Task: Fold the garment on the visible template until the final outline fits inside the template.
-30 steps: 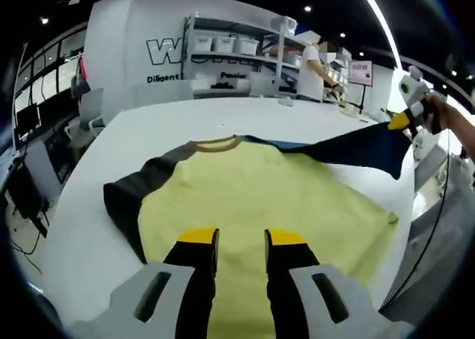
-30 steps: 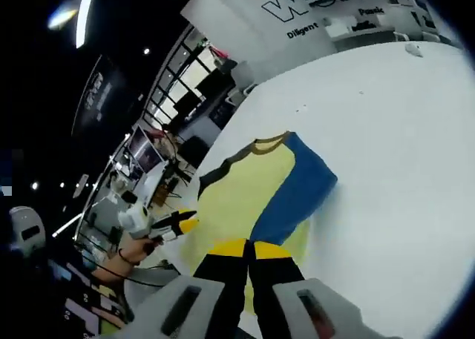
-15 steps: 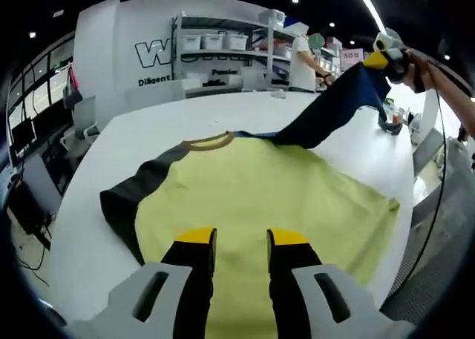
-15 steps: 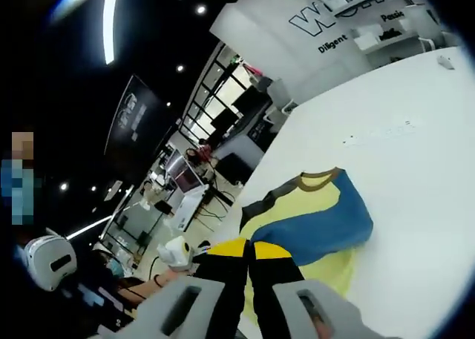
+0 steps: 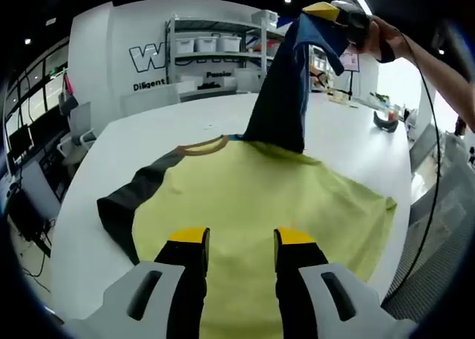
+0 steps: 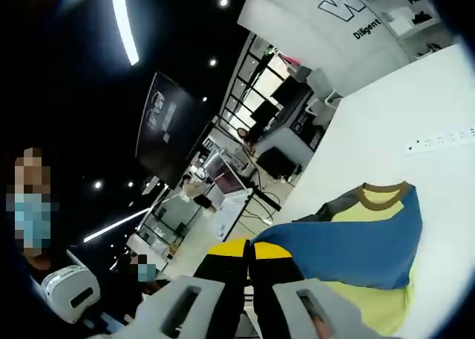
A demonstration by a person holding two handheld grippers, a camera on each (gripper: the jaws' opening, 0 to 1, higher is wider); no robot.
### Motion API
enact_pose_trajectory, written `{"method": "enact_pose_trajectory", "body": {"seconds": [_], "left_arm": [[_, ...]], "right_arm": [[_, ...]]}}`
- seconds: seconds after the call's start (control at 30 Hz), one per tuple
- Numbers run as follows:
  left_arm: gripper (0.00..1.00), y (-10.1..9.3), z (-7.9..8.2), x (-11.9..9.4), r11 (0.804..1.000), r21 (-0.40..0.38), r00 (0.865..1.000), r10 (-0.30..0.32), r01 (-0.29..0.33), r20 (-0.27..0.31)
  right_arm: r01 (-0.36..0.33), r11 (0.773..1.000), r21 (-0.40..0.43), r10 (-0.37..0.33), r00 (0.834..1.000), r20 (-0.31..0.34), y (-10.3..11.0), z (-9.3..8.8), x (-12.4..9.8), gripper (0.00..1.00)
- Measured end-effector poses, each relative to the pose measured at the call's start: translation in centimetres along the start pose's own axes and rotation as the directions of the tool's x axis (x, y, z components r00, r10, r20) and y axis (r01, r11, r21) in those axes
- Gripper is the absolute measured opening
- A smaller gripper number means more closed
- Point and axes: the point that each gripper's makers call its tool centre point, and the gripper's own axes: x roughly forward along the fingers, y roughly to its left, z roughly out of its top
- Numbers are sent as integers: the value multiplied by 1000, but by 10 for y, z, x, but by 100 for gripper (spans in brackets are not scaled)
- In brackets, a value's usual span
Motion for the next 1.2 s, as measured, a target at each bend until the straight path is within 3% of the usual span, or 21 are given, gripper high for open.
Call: {"method": "enact_pose_trajectory", "body": {"seconds": [0.23, 0.3, 0.43, 0.6, 0.8, 0.97, 1.2], "left_arm": [[31, 1, 1, -1, 1000, -13, 1000, 5, -5, 2], [31, 2, 0, 0, 1000, -14, 1000, 6, -6, 2], [29, 8, 2, -2, 999, -1, 999, 34, -34, 9], [30, 9, 3, -1, 999, -24, 999, 36, -36, 10], [29, 22, 24, -4, 993, 25, 990, 111, -114, 90], [28, 31, 43, -9, 983, 47, 972, 165, -175, 170], [28, 30, 55, -9, 980, 44, 959, 182, -196, 218]], "right_arm": [[-28, 999, 14, 29, 999, -38, -3, 5, 44, 0], [42, 996, 76, -39, 999, -32, -15, 10, 58, 0], [33, 999, 22, -32, 998, -52, -20, 16, 73, 0], [29, 1000, 12, -28, 992, -123, -25, 2, 90, 0], [67, 996, 55, -57, 983, -177, -43, -22, 108, 0], [84, 991, 108, -62, 980, -189, -51, -41, 124, 0], [138, 972, 188, -110, 982, -152, -61, -56, 139, 0]]}}
